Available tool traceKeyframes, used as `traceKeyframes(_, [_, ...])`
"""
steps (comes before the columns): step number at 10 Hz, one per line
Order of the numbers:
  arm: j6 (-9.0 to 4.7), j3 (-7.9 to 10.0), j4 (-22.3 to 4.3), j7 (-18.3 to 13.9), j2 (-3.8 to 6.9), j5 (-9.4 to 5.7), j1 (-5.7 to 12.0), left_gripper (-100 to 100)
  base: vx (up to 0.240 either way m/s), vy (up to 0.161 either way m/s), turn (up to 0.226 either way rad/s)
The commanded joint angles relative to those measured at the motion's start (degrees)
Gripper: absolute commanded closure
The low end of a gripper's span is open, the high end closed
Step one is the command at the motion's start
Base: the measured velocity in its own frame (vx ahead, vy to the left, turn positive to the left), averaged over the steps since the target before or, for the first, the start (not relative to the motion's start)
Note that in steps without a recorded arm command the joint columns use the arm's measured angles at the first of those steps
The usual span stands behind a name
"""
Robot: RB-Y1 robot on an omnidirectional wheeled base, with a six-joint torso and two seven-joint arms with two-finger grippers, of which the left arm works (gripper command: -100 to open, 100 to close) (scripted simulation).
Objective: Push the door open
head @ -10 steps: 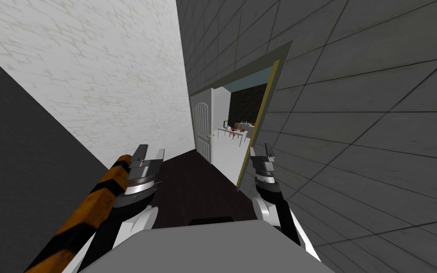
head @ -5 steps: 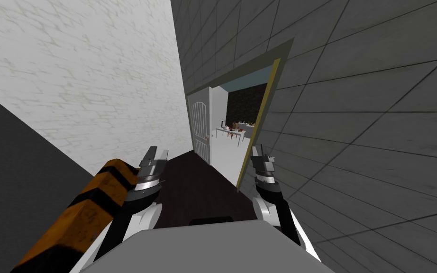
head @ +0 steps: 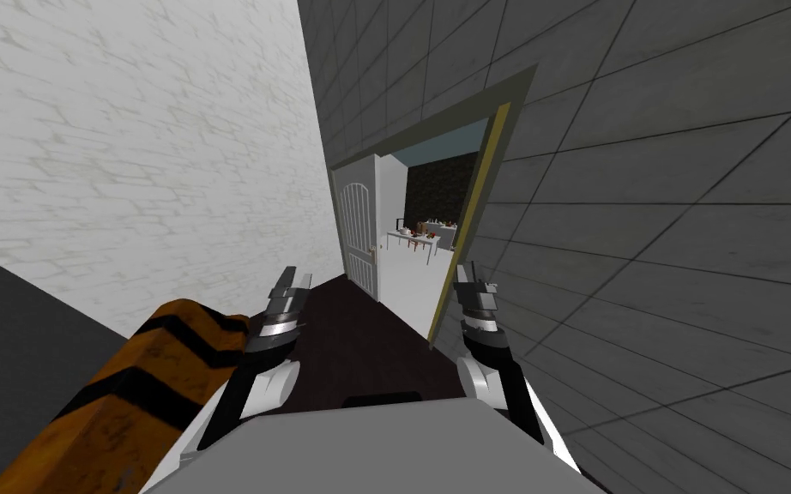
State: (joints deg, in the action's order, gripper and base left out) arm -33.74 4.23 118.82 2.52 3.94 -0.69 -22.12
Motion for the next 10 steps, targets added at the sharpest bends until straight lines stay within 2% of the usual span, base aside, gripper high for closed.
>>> traceKeyframes(1, [0.23,-0.02,-1.81,-0.23,0.11,0.17,1.18,-100,0.091,0.067,-0.102])
traceKeyframes(10, [0.68,0.53,-14.70,-2.04,1.27,0.85,8.80,-100,0.080,0.077,-0.111])
